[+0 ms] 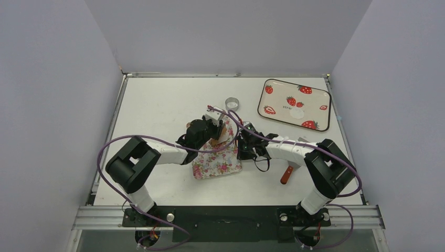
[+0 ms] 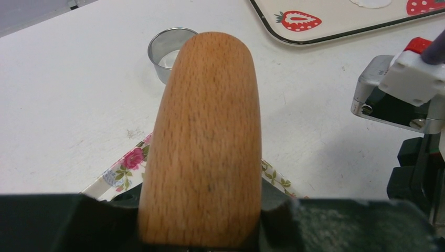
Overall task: Roll out the dumpling wrappers from the dough
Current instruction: Flatten out the dough on the work surface.
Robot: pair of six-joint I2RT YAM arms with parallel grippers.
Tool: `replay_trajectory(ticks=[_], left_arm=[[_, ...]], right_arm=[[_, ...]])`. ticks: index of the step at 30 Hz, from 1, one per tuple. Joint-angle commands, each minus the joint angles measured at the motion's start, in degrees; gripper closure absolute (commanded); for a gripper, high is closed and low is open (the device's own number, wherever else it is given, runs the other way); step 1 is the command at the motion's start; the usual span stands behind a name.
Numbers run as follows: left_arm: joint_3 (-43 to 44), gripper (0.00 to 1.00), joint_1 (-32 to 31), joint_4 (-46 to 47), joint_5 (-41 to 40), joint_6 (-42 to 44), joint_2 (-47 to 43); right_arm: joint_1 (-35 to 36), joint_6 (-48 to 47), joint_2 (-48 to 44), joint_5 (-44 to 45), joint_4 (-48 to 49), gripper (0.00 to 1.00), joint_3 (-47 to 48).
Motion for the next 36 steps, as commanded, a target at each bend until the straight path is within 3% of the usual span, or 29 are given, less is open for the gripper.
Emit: replay_trajectory(ticks=[1, 14, 20, 28, 36], left_arm=[[-1.3, 1.0, -1.4, 1.6, -0.1, -0.4, 1.9], [-3.6, 1.0, -6.4, -0.2, -4.2, -7.3, 5.7], [-6.2, 1.0, -3.8, -0.1, -4.9, -2.9, 5.9], [-2.8, 1.0, 0.7, 0.2, -5.6, 1.0, 4.8], [-4.2, 1.0, 1.6, 1.0, -3.5, -1.1, 7.2]], right_arm=[[0.5, -0.8, 1.2, 1.6, -4.4, 1.0, -2.8], [0.5, -1.1, 1.2, 0.9, -4.3, 1.0, -2.8], [0.5, -0.9, -0.1, 1.2, -4.0, 1.0, -3.7], [0.5, -1.6, 0.4, 0.0, -4.2, 1.0, -3.1], [0.5, -1.0, 0.8, -0.3, -3.9, 1.0, -4.3]])
